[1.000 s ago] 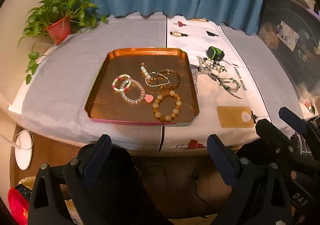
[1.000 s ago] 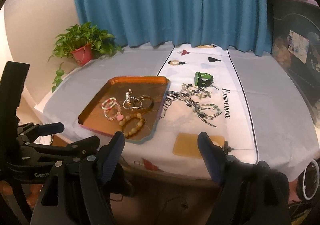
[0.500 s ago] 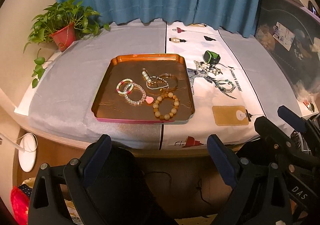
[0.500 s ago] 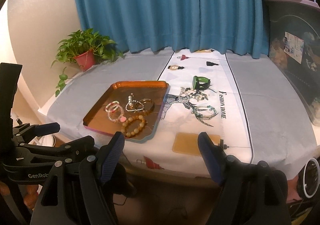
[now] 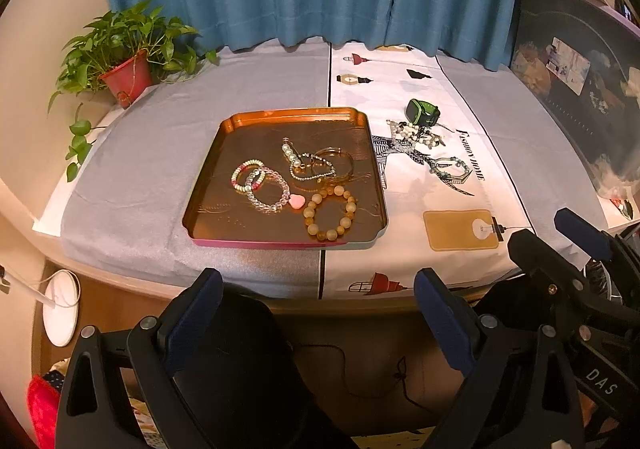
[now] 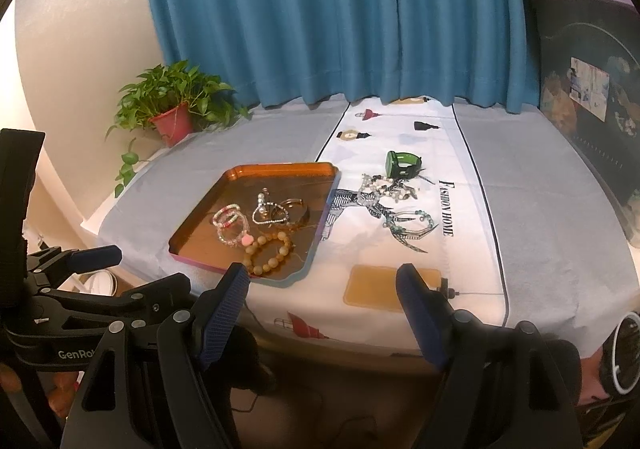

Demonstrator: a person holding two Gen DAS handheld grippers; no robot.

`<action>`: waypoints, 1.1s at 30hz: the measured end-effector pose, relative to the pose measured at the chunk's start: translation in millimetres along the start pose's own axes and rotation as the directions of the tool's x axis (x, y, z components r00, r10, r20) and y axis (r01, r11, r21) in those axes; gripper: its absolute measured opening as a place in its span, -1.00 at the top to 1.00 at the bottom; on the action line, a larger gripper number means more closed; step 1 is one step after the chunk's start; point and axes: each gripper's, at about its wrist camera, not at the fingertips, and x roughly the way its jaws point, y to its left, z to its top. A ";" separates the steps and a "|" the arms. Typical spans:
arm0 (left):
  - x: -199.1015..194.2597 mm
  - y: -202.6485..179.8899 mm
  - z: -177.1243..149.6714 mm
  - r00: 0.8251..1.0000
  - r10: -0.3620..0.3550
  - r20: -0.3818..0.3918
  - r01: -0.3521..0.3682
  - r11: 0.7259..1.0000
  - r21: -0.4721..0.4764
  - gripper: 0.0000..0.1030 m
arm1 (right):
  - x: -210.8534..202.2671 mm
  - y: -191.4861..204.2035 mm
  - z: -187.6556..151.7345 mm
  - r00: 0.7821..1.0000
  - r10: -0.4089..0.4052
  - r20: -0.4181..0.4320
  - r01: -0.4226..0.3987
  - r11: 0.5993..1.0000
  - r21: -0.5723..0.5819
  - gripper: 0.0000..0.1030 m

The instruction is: Organize jewelry

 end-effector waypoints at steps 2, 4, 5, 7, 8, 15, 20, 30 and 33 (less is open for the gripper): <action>1.0 -0.7 0.7 1.000 0.003 -0.003 -0.003 1.000 0.005 -0.84 | 0.4 -1.8 0.5 1.000 0.003 -0.003 -0.003 1.000 0.008 -0.49; 2.3 -2.2 1.4 1.000 0.007 -0.005 -0.007 1.000 0.011 -0.84 | 2.1 -4.1 1.4 1.000 0.005 -0.005 -0.004 1.000 0.015 -0.49; 4.0 -2.6 2.4 1.000 0.008 -0.008 -0.008 1.000 0.013 -0.84 | 3.5 -5.2 1.7 1.000 0.006 -0.006 -0.005 1.000 0.018 -0.49; 6.4 -3.5 3.2 1.000 0.009 -0.014 -0.009 1.000 0.017 -0.84 | 6.4 -8.5 2.0 1.000 0.008 -0.010 -0.008 1.000 0.022 -0.49; 7.7 -4.4 4.1 1.000 0.010 -0.017 -0.009 1.000 0.018 -0.84 | 8.4 -9.6 2.1 1.000 0.011 -0.014 -0.011 1.000 0.026 -0.49; 18.6 -6.2 10.9 0.999 0.014 -0.030 -0.014 1.000 0.007 -0.84 | 22.8 -26.8 2.7 0.999 0.012 -0.030 -0.010 0.998 0.055 -0.49; 33.7 -11.9 19.9 0.999 0.010 -0.052 -0.010 1.000 -0.002 -0.84 | 37.1 -56.0 1.6 0.999 -0.016 -0.043 0.021 0.993 0.118 -0.49; 85.3 -30.9 51.6 0.991 0.002 -0.134 -0.003 1.000 -0.003 -0.84 | 84.2 -127.4 -4.2 0.989 -0.117 -0.087 0.133 0.969 0.208 -0.49; 99.1 -36.7 62.8 0.989 0.012 -0.146 -0.011 1.000 0.012 -0.84 | 105.5 -143.8 -6.2 0.984 -0.133 -0.117 0.155 0.967 0.204 -0.49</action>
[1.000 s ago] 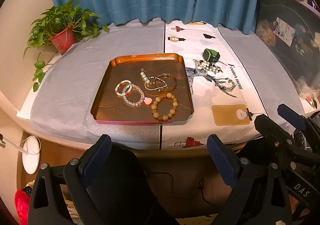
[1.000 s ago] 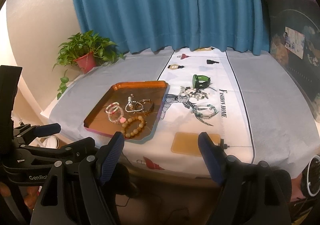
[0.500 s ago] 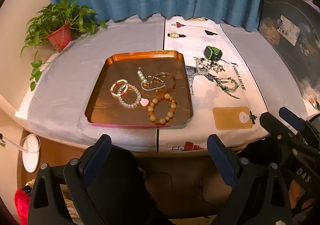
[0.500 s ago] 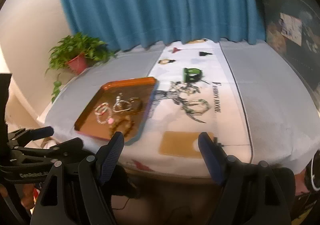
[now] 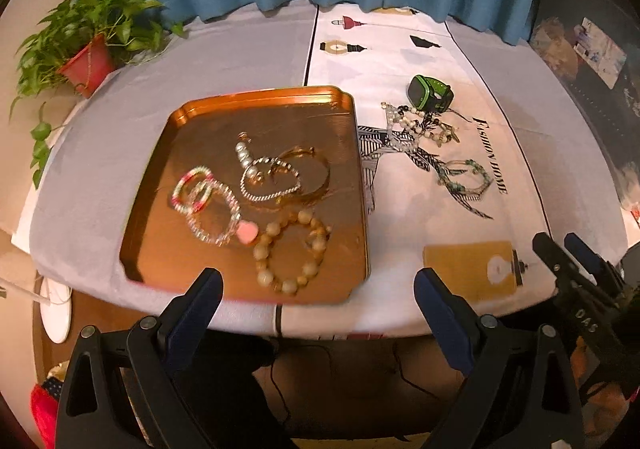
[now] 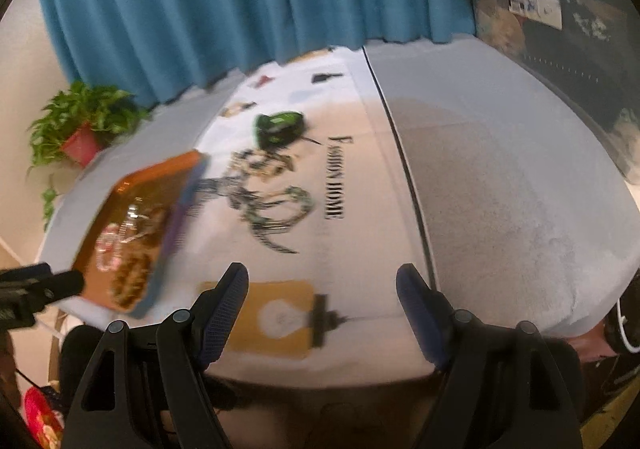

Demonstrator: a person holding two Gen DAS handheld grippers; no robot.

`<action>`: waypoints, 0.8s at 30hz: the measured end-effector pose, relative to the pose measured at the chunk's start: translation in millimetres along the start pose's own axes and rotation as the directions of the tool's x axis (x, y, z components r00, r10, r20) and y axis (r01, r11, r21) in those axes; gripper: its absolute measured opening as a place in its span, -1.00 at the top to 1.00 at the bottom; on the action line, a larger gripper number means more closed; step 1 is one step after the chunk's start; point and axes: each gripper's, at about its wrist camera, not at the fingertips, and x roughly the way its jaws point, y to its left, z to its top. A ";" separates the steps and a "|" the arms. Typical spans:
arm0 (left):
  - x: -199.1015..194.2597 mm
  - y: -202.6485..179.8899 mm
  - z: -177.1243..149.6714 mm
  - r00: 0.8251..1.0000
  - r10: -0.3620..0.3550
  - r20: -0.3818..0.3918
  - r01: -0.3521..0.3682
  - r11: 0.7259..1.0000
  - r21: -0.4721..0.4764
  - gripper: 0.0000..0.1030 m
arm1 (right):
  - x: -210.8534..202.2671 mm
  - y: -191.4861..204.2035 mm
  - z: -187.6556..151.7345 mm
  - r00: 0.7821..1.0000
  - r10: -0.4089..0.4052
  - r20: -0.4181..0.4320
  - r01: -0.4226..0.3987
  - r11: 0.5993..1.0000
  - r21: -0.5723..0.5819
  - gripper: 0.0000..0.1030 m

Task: Organize jewelry
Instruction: 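Grasp the green bead bracelet with the right tool while the left tool grasps a pearl strand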

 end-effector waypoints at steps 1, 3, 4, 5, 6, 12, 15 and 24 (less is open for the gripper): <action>3.5 -1.6 5.1 1.000 0.005 -0.001 -0.005 1.000 0.003 -0.84 | 5.5 -1.6 1.5 1.000 -0.001 -0.006 0.001 1.000 -0.005 -0.49; 8.0 -2.7 13.1 1.000 0.011 -0.001 -0.011 1.000 0.003 -0.84 | 22.4 -2.5 7.7 1.000 0.004 -0.022 -0.005 1.000 -0.022 -0.49; 10.1 -2.6 17.4 1.000 0.013 -0.001 -0.013 1.000 0.001 -0.84 | 33.5 -1.6 13.8 0.999 0.007 -0.032 -0.008 1.000 -0.029 -0.49; 11.7 -2.7 20.0 1.000 0.013 -0.001 -0.013 1.000 -0.001 -0.84 | 41.5 -0.1 19.0 0.999 0.014 -0.033 -0.015 0.999 -0.032 -0.49; 14.0 -2.4 23.5 1.000 0.014 -0.003 -0.014 1.000 -0.003 -0.84 | 49.1 1.4 24.5 0.999 0.021 -0.030 -0.022 0.999 -0.036 -0.49; 25.0 -4.2 36.5 1.000 0.029 -0.010 -0.029 1.000 -0.003 -0.84 | 99.3 17.2 49.7 0.998 -0.009 -0.062 0.004 0.997 -0.081 -0.50; 30.3 -7.0 42.8 0.999 0.030 -0.016 -0.030 1.000 -0.003 -0.84 | 106.4 31.6 50.0 0.996 -0.078 -0.045 0.068 0.979 -0.195 -0.10; 51.9 -42.9 79.6 0.999 -0.021 -0.033 0.023 0.999 0.047 -0.84 | 91.0 -3.3 49.4 0.991 -0.123 0.046 0.126 0.988 -0.093 0.78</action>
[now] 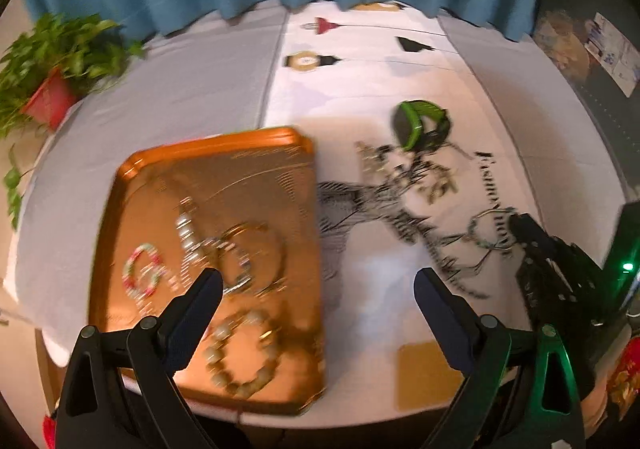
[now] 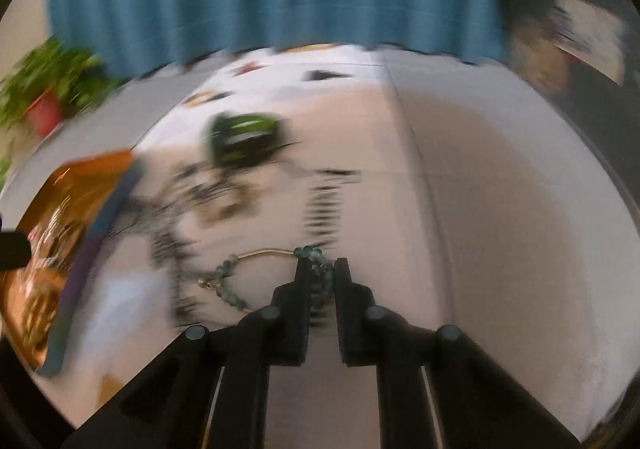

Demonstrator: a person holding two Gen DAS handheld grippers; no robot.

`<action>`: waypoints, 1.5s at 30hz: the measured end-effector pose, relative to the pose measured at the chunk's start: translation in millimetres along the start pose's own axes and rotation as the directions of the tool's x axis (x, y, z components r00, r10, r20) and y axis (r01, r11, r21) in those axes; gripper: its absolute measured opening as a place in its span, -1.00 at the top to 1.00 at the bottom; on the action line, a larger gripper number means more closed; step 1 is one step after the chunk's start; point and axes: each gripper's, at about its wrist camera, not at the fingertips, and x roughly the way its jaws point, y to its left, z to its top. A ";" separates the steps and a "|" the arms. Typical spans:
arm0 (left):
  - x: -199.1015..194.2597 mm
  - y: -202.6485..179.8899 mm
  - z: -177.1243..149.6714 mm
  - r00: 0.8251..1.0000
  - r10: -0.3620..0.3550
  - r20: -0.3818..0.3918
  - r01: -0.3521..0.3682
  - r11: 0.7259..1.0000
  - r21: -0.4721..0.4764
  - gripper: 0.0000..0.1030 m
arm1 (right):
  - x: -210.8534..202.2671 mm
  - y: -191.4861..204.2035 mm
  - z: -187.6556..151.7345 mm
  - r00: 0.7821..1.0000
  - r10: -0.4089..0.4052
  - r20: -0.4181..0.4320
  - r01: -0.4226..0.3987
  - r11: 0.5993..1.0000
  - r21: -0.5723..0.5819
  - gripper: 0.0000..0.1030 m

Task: Organize jewelry
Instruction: 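Grasp the green bead bracelet with the right tool while the left tool grasps a pearl strand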

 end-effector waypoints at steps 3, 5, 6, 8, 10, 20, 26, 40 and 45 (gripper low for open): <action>11.9 -17.8 19.4 0.999 -0.041 -0.023 0.042 0.999 0.021 -0.84 | -5.3 -34.3 5.8 0.998 -0.049 0.035 0.046 0.995 0.083 0.78; 23.1 -31.5 35.1 0.996 -0.075 -0.051 0.076 0.997 0.032 -0.84 | -2.7 -53.1 6.0 0.995 -0.092 0.039 0.087 0.989 0.117 0.77; 29.2 -37.4 42.0 0.993 -0.093 -0.070 0.095 0.995 0.032 -0.84 | 1.9 -60.6 5.3 0.994 -0.103 0.026 0.099 0.986 0.131 0.78; 40.3 -47.5 52.2 0.986 -0.120 -0.114 0.122 0.992 0.011 -0.84 | 6.1 -71.4 3.3 0.995 -0.099 0.026 0.093 0.983 0.156 0.78; 53.0 -55.2 63.3 0.973 -0.172 -0.155 0.169 0.985 -0.033 -0.84 | 7.9 -74.3 4.5 0.995 -0.102 0.020 0.098 0.983 0.156 0.77; 94.7 -59.4 74.8 0.929 -0.238 -0.283 0.168 0.953 -0.252 0.24 | 6.3 -79.2 3.6 0.997 -0.071 0.024 0.067 0.988 0.142 0.77; 100.8 -57.8 74.9 0.929 -0.250 -0.273 0.160 0.936 -0.313 0.25 | 5.4 -83.3 3.1 0.998 -0.056 0.022 0.052 0.987 0.155 0.77; 74.4 -67.1 70.3 0.970 -0.189 -0.154 0.162 0.971 -0.174 0.90 | 5.1 -94.8 4.8 0.999 -0.041 0.019 0.036 0.981 0.190 0.77; 25.9 -73.3 64.9 0.977 -0.206 -0.055 0.201 0.976 -0.089 1.00 | -10.7 -98.4 8.2 0.995 -0.046 0.083 0.028 0.977 0.211 0.78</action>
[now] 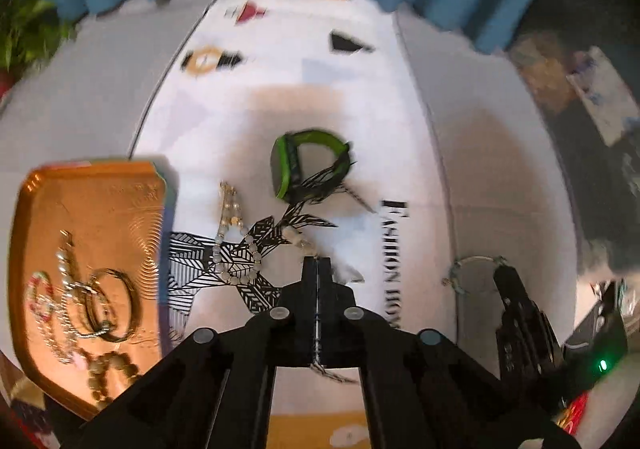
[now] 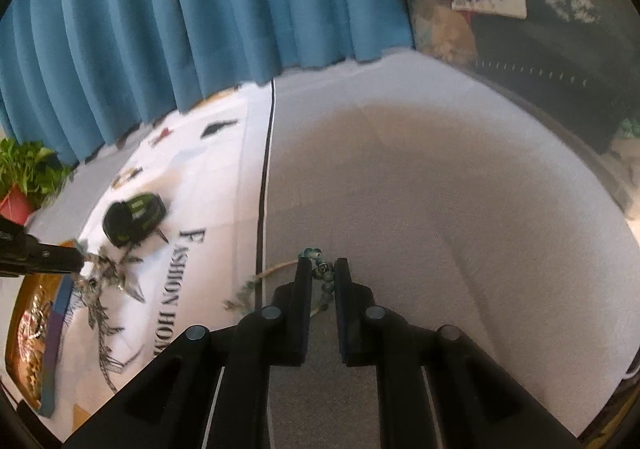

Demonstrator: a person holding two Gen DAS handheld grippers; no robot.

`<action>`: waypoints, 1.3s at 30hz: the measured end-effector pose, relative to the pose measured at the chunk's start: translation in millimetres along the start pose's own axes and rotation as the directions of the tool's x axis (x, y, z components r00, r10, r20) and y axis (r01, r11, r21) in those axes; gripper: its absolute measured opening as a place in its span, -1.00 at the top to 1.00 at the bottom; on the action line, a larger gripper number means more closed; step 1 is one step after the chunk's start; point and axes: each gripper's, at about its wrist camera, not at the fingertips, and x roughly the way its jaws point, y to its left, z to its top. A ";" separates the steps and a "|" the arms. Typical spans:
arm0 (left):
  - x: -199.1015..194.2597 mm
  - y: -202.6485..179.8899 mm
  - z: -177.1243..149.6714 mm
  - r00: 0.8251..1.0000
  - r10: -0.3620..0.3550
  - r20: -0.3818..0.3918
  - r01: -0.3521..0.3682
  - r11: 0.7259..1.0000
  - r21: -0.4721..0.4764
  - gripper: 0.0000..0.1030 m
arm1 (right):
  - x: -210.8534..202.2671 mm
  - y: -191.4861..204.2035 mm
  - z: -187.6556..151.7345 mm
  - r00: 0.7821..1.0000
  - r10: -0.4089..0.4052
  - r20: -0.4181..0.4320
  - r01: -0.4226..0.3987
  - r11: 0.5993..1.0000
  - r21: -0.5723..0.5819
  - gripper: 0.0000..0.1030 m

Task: Organize jewelry
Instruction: 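Grasp the green bead bracelet with the right tool while the left tool grasps a pearl strand, then carry both pieces over the copper tray and open both tools to drop them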

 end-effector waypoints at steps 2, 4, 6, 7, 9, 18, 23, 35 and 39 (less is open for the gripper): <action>-18.7 -0.4 -4.8 0.999 -0.014 0.033 0.013 1.000 0.018 1.00 | -10.0 -0.4 3.4 1.000 0.013 0.021 -0.013 1.000 0.010 0.78; -34.9 1.0 -9.1 0.998 -0.031 0.054 0.029 0.999 0.028 1.00 | -22.7 0.1 7.8 0.999 0.013 0.048 -0.014 1.000 0.015 0.78; -42.8 2.6 -8.9 0.997 -0.035 0.065 0.032 0.999 0.044 1.00 | -36.2 1.7 13.0 0.997 0.008 0.079 -0.009 1.000 0.008 0.78; -44.4 5.5 -9.8 0.997 -0.031 0.066 0.028 0.999 0.045 1.00 | -42.0 2.6 14.6 0.996 0.006 0.093 -0.006 1.000 0.001 0.78; -38.3 10.2 -12.7 0.997 -0.069 0.020 0.069 0.997 0.043 1.00 | -49.9 4.7 15.4 0.994 -0.005 0.106 0.005 1.000 0.001 0.78; 36.7 23.1 -21.9 0.984 -0.022 -0.179 0.016 0.999 -0.034 0.23 | -33.9 4.3 -2.7 0.999 -0.006 0.040 0.006 1.000 -0.002 0.78; 57.7 31.9 -15.2 0.981 -0.005 -0.194 -0.011 0.997 -0.080 0.30 | -28.2 -1.2 -3.0 0.999 0.006 0.039 -0.006 1.000 -0.003 0.78; 16.2 22.1 -17.4 0.999 0.030 -0.033 -0.030 1.000 -0.008 0.89 | -35.9 -6.8 2.4 0.999 0.007 0.051 -0.008 1.000 0.019 0.78; -30.3 24.8 -28.3 0.996 0.050 0.080 -0.054 0.997 0.052 0.89 | -60.3 5.2 7.5 0.996 0.016 0.090 -0.015 1.000 -0.011 0.78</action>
